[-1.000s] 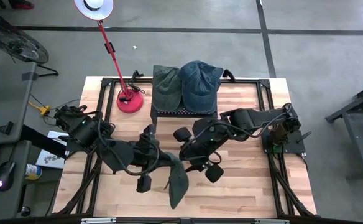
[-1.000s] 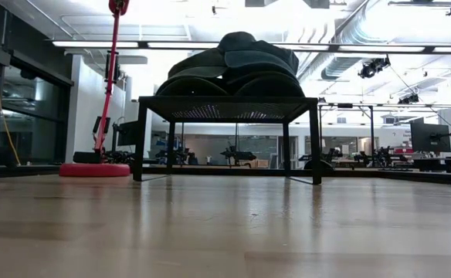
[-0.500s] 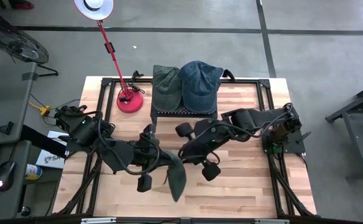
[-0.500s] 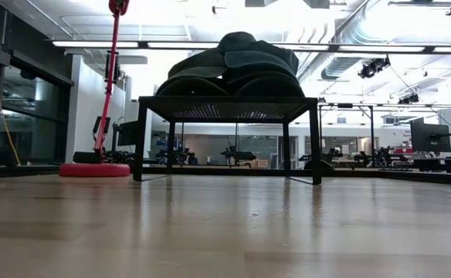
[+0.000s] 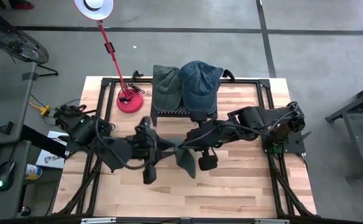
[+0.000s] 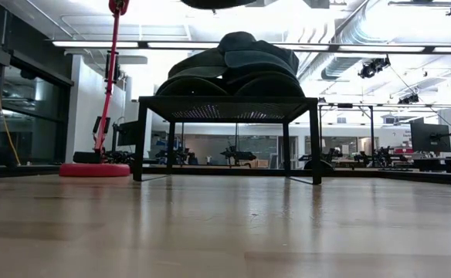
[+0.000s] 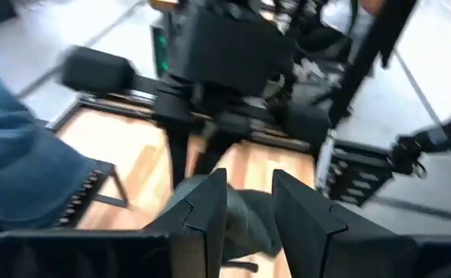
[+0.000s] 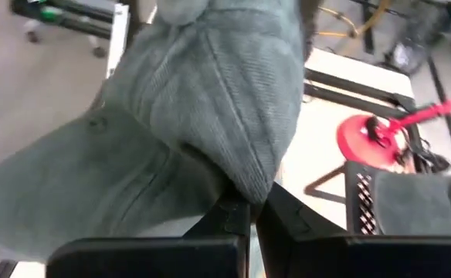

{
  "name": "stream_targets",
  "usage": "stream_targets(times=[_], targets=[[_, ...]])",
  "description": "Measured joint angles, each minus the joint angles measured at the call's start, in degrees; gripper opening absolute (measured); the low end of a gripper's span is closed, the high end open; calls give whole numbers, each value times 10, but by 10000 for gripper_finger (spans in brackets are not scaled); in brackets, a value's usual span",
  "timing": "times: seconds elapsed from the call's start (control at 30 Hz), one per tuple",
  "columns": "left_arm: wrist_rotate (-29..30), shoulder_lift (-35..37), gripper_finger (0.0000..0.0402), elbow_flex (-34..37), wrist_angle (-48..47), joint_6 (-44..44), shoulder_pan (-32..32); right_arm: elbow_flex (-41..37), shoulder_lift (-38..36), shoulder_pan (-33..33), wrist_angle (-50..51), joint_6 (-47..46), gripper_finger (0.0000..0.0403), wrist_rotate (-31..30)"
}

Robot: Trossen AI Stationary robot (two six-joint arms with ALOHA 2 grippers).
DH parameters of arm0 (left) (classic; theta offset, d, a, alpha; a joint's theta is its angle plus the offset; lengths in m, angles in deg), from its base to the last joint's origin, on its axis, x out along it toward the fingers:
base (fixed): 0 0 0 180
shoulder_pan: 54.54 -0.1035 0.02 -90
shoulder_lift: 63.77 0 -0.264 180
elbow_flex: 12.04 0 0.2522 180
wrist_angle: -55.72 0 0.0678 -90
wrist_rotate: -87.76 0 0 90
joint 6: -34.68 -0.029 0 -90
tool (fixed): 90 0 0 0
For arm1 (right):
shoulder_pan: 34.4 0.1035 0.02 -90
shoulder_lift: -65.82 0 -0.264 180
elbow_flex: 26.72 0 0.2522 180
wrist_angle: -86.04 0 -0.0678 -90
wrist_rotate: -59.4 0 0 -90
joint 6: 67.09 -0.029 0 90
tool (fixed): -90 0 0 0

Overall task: Pick & Place hat
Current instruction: Stack the gray cap on top of the other gray cap on the shelf

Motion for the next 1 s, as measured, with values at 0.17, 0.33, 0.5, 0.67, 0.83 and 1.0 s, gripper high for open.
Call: stream_targets(times=[0.17,0.33,0.5,0.67,0.83,1.0], targets=[[69,18,105,0,3,1,0,0,-1,2,7,-47,1,-62],[128,26,105,0,49,15,4,0,-3,9,-4,-85,0,-134],[165,22,106,4,92,46,4,0,-3,16,-22,-126,0,-249],[244,5,106,5,84,76,4,1,-3,22,-53,-134,0,-370],[328,-3,106,5,91,76,4,1,-3,22,-72,-108,0,-434],[353,-3,106,5,84,68,3,1,-3,16,-72,-104,0,-446]])
